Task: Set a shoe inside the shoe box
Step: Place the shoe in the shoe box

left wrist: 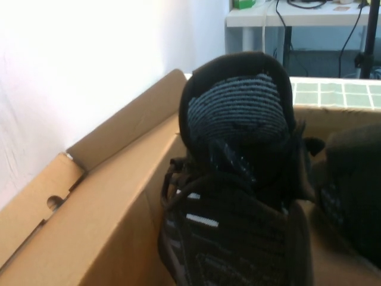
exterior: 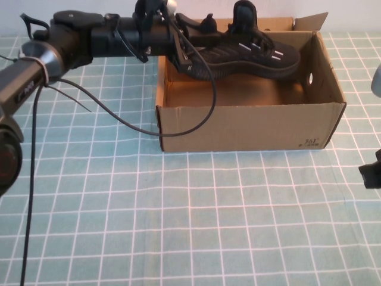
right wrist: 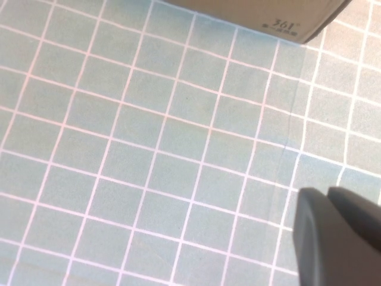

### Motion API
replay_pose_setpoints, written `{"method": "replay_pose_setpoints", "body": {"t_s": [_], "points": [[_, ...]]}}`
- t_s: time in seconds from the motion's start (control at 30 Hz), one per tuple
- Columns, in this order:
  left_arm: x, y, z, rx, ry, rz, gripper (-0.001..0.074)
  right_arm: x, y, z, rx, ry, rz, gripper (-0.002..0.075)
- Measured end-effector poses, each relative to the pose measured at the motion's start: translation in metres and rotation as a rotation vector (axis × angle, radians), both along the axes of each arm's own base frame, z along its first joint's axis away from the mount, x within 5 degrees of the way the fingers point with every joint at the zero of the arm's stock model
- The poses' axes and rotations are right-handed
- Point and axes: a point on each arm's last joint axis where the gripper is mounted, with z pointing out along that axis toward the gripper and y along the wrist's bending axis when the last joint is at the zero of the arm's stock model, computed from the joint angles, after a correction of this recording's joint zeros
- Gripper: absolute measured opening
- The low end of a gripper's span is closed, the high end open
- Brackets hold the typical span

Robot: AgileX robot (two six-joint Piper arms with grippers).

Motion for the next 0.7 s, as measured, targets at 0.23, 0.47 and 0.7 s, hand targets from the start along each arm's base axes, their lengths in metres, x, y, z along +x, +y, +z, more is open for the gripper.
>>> {"method": "replay_pose_setpoints", "body": {"t_s": [0.23,0.47,0.7], "points": [[0.004,-0.008,-0.012,0.005,0.004,-0.008,0.0046,0.004,0.003,-0.003,-0.001,0.013,-0.011,-0.0008],[0.007,-0.019,-0.027,0.018,-0.01,-0.026,0.0045,0.011,0.009,-0.011,-0.02,0.042,-0.013,-0.0008],[0.015,-0.02,-0.046,0.037,-0.013,0.007,0.0045,0.015,0.015,-0.016,-0.016,0.073,-0.009,-0.0008]]}}
